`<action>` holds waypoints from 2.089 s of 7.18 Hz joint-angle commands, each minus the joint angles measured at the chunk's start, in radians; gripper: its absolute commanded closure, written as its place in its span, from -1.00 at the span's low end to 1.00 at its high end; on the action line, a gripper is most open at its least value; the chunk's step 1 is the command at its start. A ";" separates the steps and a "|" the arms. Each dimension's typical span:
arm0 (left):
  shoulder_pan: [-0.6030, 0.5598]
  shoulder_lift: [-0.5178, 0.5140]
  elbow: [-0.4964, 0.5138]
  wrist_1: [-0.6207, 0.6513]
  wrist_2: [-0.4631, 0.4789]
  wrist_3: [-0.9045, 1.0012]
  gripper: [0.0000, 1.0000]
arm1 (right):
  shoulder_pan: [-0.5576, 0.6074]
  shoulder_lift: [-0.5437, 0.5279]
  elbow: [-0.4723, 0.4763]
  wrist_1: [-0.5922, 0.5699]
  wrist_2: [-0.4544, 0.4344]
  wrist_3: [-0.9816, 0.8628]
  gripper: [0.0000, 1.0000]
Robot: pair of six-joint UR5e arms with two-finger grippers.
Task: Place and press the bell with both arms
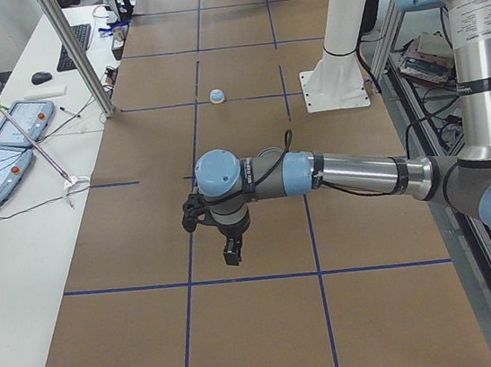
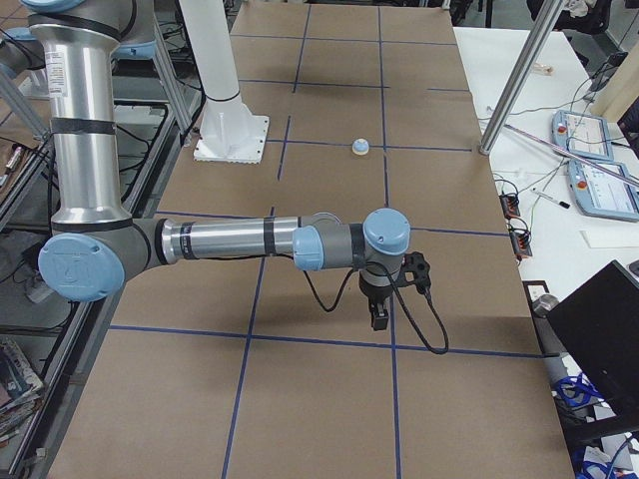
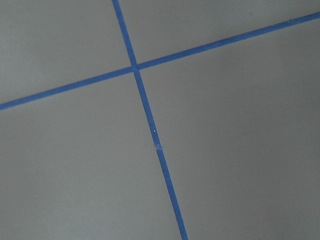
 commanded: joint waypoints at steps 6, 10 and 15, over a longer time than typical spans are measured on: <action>-0.001 0.019 0.054 0.012 0.002 -0.108 -1.00 | -0.016 -0.006 -0.003 0.001 0.006 0.003 -1.00; -0.001 0.031 0.069 -0.037 0.002 -0.107 -1.00 | -0.017 -0.007 -0.006 -0.001 0.032 0.014 -1.00; 0.001 0.019 0.074 -0.037 0.005 -0.107 -1.00 | -0.016 -0.021 0.004 -0.008 0.063 0.014 -1.00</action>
